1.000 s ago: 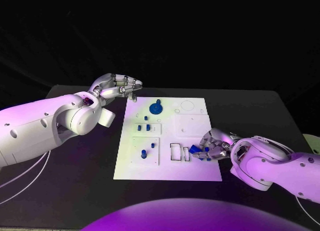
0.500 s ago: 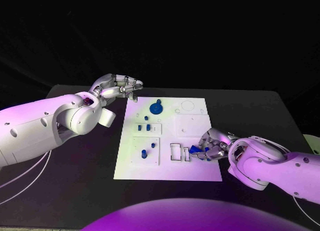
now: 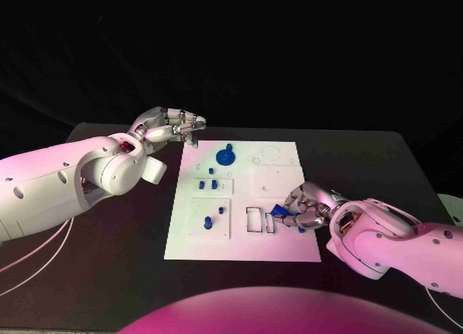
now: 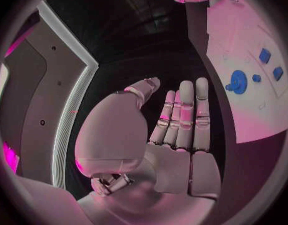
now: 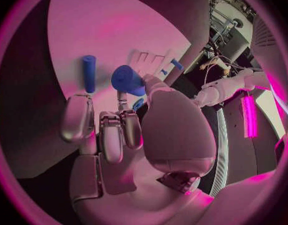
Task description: Assemble the parts on the task board
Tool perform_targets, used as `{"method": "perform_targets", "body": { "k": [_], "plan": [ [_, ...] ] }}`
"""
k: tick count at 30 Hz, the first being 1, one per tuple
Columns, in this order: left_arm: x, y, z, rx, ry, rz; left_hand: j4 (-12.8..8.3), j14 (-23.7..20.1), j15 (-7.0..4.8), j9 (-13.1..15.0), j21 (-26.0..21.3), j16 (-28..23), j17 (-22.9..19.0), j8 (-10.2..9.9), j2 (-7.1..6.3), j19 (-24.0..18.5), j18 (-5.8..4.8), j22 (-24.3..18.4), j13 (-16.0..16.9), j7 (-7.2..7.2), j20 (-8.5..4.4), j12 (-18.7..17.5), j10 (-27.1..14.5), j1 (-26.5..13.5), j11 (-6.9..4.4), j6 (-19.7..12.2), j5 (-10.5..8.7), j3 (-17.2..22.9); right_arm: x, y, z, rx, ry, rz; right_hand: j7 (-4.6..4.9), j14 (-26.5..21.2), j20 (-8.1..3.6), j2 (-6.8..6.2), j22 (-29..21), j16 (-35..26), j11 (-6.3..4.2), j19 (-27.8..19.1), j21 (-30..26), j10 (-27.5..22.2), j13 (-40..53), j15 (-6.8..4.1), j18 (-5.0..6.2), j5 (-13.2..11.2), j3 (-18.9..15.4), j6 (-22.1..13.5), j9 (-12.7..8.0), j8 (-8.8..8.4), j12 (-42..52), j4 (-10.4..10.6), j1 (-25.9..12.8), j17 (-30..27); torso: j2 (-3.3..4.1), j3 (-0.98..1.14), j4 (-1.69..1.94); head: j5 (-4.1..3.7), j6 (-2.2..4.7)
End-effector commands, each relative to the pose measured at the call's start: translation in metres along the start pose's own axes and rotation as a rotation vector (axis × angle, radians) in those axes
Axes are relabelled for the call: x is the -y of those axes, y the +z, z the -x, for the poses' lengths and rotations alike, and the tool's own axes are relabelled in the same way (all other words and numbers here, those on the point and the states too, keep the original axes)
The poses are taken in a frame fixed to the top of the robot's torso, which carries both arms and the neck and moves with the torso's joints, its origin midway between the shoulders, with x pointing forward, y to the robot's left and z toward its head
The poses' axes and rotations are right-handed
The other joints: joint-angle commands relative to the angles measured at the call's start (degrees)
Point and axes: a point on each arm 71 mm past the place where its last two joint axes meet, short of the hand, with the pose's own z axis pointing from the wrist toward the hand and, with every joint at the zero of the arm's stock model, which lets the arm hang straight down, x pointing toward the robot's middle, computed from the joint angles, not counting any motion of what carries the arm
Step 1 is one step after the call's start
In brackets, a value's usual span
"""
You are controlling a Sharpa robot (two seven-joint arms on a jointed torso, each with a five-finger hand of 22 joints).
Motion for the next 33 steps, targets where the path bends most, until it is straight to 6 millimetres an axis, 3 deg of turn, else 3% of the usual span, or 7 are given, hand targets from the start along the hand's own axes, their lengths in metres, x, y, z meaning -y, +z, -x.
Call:
{"method": "perform_targets", "body": {
  "k": [1, 15, 17, 19, 24, 33],
  "plan": [
    [0.001, 0.001, -0.003, -0.017, -0.012, -0.007, 0.2, -0.4, 0.16, -0.1, -0.4, 0.4, -0.1, 0.3, 0.04, 0.0, 0.46, -0.1, -0.1, -0.04, 0.37, 0.4, -0.6, -0.5, 0.08, -0.4, 0.46, -0.2, -0.009, -0.002, 0.003, 0.038, 0.046, 0.048, -2.38, 6.1, -0.29, 1.37, 4.1, 0.2, -0.33, 0.1, 0.4, 1.0, 5.7, -0.44, -0.7, 0.4, 1.2, 2.8, 0.9, 0.66, 0.4, -0.7, 0.6, 15.1, -0.02, -0.04, 0.04, -0.13, 0.01],
    [0.001, 0.001, -0.004, -0.022, -0.013, -0.007, 0.3, -0.5, 0.17, -0.2, -0.6, 0.5, -0.1, 0.3, -0.01, 0.1, 0.46, -0.2, -0.1, -0.02, 0.39, 0.5, -0.7, -0.6, 0.09, -0.5, 0.81, -0.3, -0.022, 0.005, -0.014, -0.09, 0.038, 0.042, -2.33, 6.0, -0.33, 1.32, 3.8, 0.1, -0.3, -0.2, -0.7, 0.8, 5.3, -0.43, -0.52, 0.4, 2.0, 2.9, 0.9, 0.41, 0.0, -0.7, -1.3, 14.7, 0.11, 0.01, 0.1, 0.07, 0.01],
    [0.002, 0.001, -0.004, -0.024, -0.012, -0.009, 0.4, -0.5, 0.19, -0.2, -0.7, 0.5, -0.1, 0.3, -0.06, 0.1, 0.46, -0.2, -0.1, 0.01, 0.41, 0.5, -0.7, -0.7, 0.1, -0.6, 0.97, -0.4, -0.024, 0.007, -0.017, -0.103, 0.031, 0.039, -2.34, 6.1, -0.31, 1.62, 4.0, 0.2, -0.29, -0.1, -0.3, 1.1, 5.9, -0.41, -0.6, -0.1, 2.6, 3.1, 0.9, 0.37, 0.3, -0.6, -3.1, 15.1, 0.08, 0.01, 0.04, 0.05, 0.01],
    [0.002, 0.001, -0.005, -0.027, -0.008, -0.011, 0.7, -0.6, 0.22, -0.3, -1.0, 0.6, -0.2, 0.3, -0.03, 0.2, 0.47, -0.4, -0.1, 0.05, 0.44, 0.8, -1.0, -0.8, 0.14, -0.8, 2.39, -0.7, -0.025, 0.008, -0.019, -0.109, 0.022, 0.037, -2.39, 6.1, -0.32, 1.64, 4.1, 0.2, -0.33, 0.0, -0.2, 1.3, 6.2, -0.44, -0.62, -0.8, 2.8, 3.5, 1.1, 0.49, 0.5, -0.6, -4.8, 15.1, 0.09, 0.0, 0.02, 0.06, 0.01],
    [0.002, 0.001, -0.005, -0.031, -0.003, -0.011, 0.9, -0.7, 0.23, -0.3, -1.0, 0.7, -0.2, 0.3, -0.02, 0.3, 0.47, -0.4, -0.1, 0.07, 0.45, 0.8, -1.1, -0.9, 0.16, -0.8, 2.67, -0.8, -0.028, 0.012, -0.021, -0.109, 0.006, 0.033, -2.47, 6.1, -0.35, 1.41, 4.2, 0.2, -0.38, 0.0, -0.3, 1.7, 6.8, -0.47, -0.6, -2.5, 2.6, 4.1, 1.6, 0.69, 0.8, -0.6, -8.7, 15.1, 0.08, 0.01, 0.12, 0.13, 0.01],
    [0.002, 0.001, -0.005, -0.035, -0.002, -0.009, 1.0, -0.7, 0.25, -0.4, -1.1, 0.7, -0.2, 0.3, -0.02, 0.3, 0.46, -0.4, -0.2, 0.1, 0.47, 0.9, -1.2, -1.0, 0.18, -0.9, 2.81, -0.9, -0.03, 0.017, -0.023, -0.102, -0.016, 0.026, -2.63, 6.1, -0.42, 0.73, 4.1, 0.2, -0.5, -0.2, -0.9, 1.7, 6.9, -0.56, -0.51, -3.7, 2.1, 4.7, 2.0, 0.98, 0.7, -0.6, -10.9, 15.1, 0.12, 0.02, 0.03, 0.2, 0.01]
  ]
}}
